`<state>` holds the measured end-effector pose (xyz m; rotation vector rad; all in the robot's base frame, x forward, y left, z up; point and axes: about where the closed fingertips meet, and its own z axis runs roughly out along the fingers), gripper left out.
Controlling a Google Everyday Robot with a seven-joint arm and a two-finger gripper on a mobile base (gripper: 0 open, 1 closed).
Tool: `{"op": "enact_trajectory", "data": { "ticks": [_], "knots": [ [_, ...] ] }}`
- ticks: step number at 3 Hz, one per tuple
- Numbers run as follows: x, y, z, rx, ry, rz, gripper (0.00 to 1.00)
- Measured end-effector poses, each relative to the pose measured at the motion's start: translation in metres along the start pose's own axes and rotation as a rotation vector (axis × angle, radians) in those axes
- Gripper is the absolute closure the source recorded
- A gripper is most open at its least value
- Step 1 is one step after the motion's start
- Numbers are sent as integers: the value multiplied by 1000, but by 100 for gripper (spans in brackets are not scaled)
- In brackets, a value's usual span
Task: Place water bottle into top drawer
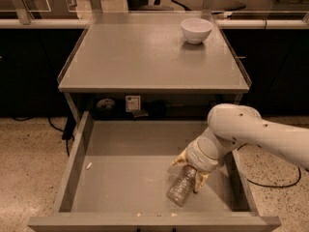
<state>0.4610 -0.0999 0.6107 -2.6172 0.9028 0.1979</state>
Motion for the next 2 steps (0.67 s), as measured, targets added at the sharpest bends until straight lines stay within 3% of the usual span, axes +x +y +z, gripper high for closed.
{"op": "enact_trajectory", "data": {
  "ticks": [2],
  "knots": [
    [0, 0, 0, 0, 0, 0, 0]
  ]
}}
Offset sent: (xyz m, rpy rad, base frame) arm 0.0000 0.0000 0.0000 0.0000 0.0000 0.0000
